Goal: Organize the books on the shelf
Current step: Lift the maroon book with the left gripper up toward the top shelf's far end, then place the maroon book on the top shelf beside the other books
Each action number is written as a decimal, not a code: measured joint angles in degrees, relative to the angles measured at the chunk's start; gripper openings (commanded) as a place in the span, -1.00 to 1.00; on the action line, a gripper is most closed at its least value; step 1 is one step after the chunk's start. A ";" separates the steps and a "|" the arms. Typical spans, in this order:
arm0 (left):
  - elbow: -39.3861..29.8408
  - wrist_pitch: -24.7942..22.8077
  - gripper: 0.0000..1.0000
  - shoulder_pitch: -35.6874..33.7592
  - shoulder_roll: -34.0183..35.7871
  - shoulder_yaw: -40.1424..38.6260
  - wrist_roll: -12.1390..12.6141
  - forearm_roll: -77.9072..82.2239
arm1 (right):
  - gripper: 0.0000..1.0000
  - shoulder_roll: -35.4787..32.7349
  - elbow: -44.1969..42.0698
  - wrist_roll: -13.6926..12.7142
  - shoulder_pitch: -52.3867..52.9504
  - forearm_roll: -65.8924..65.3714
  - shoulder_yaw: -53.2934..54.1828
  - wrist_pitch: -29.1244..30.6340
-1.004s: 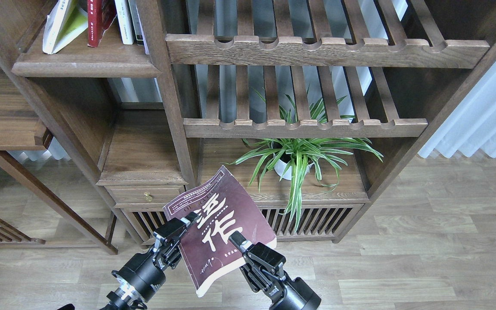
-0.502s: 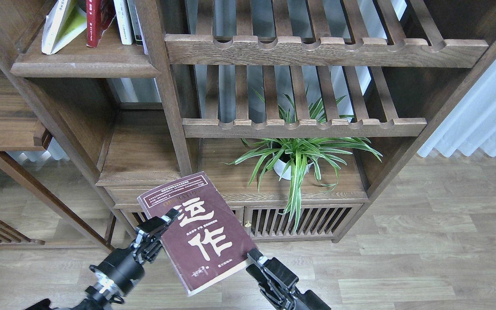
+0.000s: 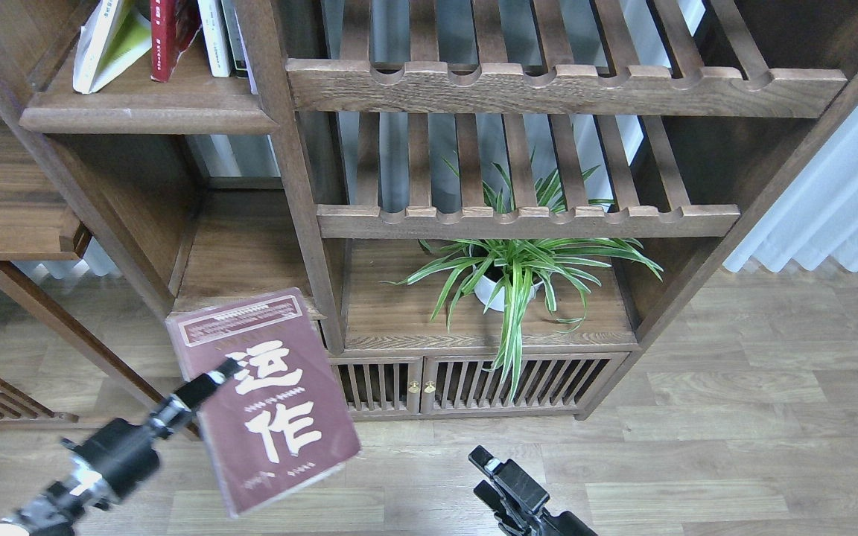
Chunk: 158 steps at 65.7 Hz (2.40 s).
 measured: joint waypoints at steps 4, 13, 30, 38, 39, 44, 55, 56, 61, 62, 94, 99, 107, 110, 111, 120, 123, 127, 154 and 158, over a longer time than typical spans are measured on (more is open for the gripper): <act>-0.20 0.00 -0.96 0.32 -1.23 -4.56 0.15 4.24 | 1.00 0.01 0.00 0.00 0.01 0.07 0.02 0.00; -0.36 0.00 -0.96 0.95 -5.45 -13.17 1.13 10.07 | 1.00 0.17 0.00 0.02 0.09 0.52 0.04 0.00; -0.40 0.00 -0.96 4.31 -24.32 -27.36 17.34 12.63 | 1.00 0.39 -0.24 0.04 1.47 0.84 0.04 0.00; -0.31 0.00 -0.96 6.85 -33.20 -28.71 24.57 12.48 | 1.00 0.51 -0.25 0.10 2.09 0.89 0.02 0.00; -0.31 0.00 -0.96 6.92 -33.51 -28.82 24.93 12.46 | 1.00 0.51 -0.25 0.10 2.11 0.89 0.02 0.00; -0.31 0.00 -0.96 7.17 -34.73 -29.89 26.75 12.20 | 1.00 0.51 -0.25 0.10 2.09 0.89 -0.02 0.00; -0.32 0.01 -0.96 6.64 -35.12 -34.10 29.04 9.67 | 1.00 0.02 -0.28 0.10 1.64 1.13 0.02 0.00; -0.32 0.01 -0.96 6.45 -35.12 -34.43 29.25 9.38 | 1.00 0.02 -0.29 0.10 1.64 1.14 0.02 0.00; -0.32 0.03 -0.96 5.17 -35.14 -35.59 30.00 8.04 | 1.00 0.02 -0.30 0.10 1.68 1.21 0.03 0.00; -0.34 0.03 -0.96 4.71 -35.14 -35.88 30.12 7.70 | 1.00 0.02 -0.31 0.10 1.71 1.22 0.03 0.00; -0.41 0.03 -0.96 -15.56 -22.33 -40.71 30.74 -0.58 | 1.00 0.11 -0.63 0.10 2.20 1.17 -0.05 0.00; -0.39 0.02 -0.96 -17.98 -17.90 -41.39 30.67 -2.98 | 1.00 0.12 -1.03 0.11 2.21 1.21 -0.05 0.00; -0.31 0.02 -0.96 -21.39 -11.83 -41.41 30.68 -5.13 | 1.00 0.17 -1.37 0.11 2.22 1.24 -0.05 0.00; -0.28 0.02 -0.96 -22.36 -9.95 -41.41 30.68 -5.58 | 1.00 0.23 -1.40 0.11 2.21 1.25 -0.05 0.01; -0.26 0.02 -0.96 -22.61 -9.39 -41.41 30.69 -5.69 | 1.00 0.26 -1.40 0.11 2.22 1.25 -0.05 0.01; -0.14 0.02 -0.96 -25.03 -4.52 -41.02 30.94 -5.60 | 1.00 0.37 -1.42 0.11 2.28 1.24 -0.05 0.01; 0.02 0.02 -0.96 -26.22 -3.17 -40.92 31.02 -5.01 | 1.00 0.37 -1.37 0.11 2.29 1.24 -0.05 0.01; 0.52 0.02 -0.96 -28.76 -1.69 -40.92 31.07 -3.97 | 1.00 0.36 -1.18 0.10 2.29 1.24 -0.05 0.01; 12.76 0.00 -0.95 -49.66 -1.06 -35.61 31.12 5.98 | 1.00 0.19 -0.63 0.08 2.20 1.15 -0.43 0.01; 14.70 0.00 -0.95 -52.71 -1.06 -34.23 31.12 7.53 | 1.00 0.21 -0.62 0.08 2.20 1.15 -0.36 0.01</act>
